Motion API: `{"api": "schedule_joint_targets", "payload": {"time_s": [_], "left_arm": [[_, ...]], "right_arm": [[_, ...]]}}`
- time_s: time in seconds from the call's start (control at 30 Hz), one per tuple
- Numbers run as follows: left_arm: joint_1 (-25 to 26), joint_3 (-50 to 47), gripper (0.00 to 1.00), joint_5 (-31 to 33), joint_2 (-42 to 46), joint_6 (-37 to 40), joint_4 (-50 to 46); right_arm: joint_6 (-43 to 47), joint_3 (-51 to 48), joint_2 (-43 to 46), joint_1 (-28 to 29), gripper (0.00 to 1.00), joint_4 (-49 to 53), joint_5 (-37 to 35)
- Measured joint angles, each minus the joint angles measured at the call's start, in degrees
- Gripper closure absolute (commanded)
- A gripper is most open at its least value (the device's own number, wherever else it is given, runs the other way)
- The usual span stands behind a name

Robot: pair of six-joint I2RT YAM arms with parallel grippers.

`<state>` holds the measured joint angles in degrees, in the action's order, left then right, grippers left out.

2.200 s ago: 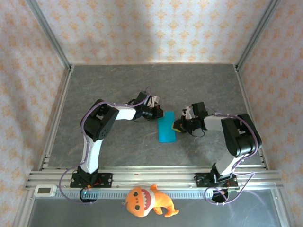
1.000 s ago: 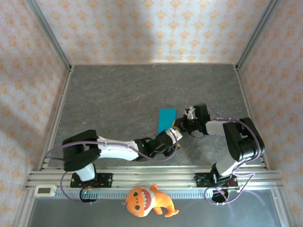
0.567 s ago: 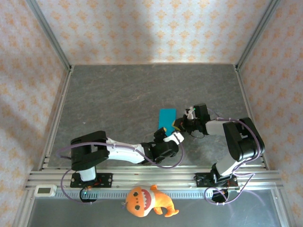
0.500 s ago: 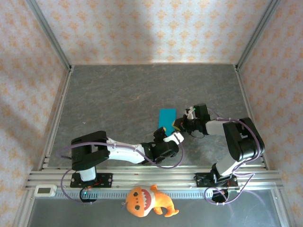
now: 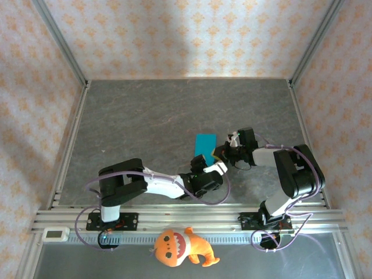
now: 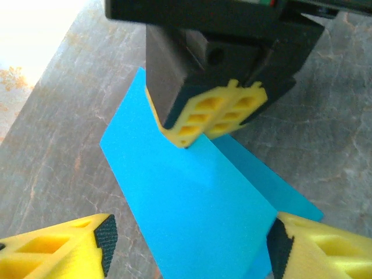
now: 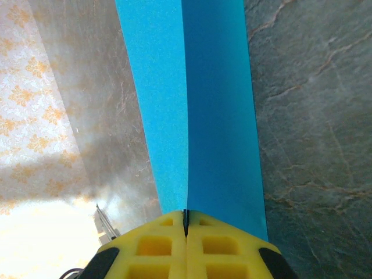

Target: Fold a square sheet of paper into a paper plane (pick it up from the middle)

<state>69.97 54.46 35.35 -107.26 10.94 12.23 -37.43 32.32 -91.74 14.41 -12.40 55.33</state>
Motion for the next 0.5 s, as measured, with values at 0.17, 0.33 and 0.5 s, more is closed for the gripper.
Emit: {"api": "schedule_joint_targets", "payload": {"time_s": [0.17, 0.33, 0.5], "left_arm": [[-0.26, 0.74, 0.47, -0.17, -0.15, 1.20, 0.63], [-0.26, 0.81, 0.46, -0.39, -0.87, 1.20, 0.85], [-0.26, 0.81, 0.38, -0.74, -1.11, 1.64, 0.85]], "right_arm": [[0.00, 0.00, 0.00, 0.00, 0.94, 0.00, 0.00], [-0.02, 0.00, 0.00, 0.00, 0.94, 0.00, -0.02], [-0.02, 0.02, 0.00, 0.00, 0.94, 0.00, -0.02]]}}
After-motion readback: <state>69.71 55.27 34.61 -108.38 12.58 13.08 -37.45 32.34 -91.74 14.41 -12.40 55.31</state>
